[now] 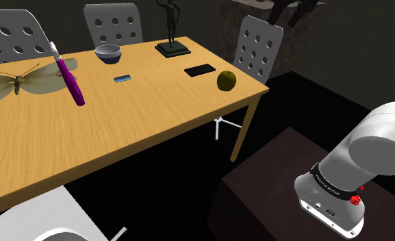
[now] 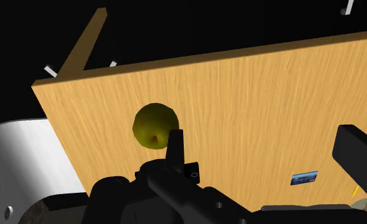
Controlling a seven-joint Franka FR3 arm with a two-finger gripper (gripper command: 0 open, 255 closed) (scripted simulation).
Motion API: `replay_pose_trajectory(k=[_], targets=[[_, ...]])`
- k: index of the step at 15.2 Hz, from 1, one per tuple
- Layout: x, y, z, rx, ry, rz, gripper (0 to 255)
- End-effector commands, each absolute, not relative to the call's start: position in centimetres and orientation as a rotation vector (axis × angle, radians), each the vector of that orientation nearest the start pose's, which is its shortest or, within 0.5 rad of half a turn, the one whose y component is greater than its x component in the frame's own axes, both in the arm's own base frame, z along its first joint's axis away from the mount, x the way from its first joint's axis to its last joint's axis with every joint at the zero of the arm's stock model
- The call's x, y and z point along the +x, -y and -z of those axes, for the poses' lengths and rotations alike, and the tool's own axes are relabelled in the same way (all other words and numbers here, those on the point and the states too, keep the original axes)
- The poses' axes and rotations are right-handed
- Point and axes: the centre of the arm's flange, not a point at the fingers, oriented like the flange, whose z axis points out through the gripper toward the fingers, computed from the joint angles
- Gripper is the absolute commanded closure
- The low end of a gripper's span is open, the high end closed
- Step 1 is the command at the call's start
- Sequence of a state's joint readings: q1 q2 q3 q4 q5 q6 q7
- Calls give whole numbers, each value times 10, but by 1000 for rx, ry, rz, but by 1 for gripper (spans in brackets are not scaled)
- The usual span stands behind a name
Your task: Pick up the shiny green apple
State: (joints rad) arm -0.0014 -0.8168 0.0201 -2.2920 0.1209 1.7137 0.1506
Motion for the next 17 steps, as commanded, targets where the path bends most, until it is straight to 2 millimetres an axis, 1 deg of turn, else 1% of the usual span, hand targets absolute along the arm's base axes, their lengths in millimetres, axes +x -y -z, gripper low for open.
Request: replay_pose_trajectory(k=[1, 17], targets=[[311, -20, -646, -2989, -209, 345, 0], [474, 38, -515, -3044, -196, 230, 0]])
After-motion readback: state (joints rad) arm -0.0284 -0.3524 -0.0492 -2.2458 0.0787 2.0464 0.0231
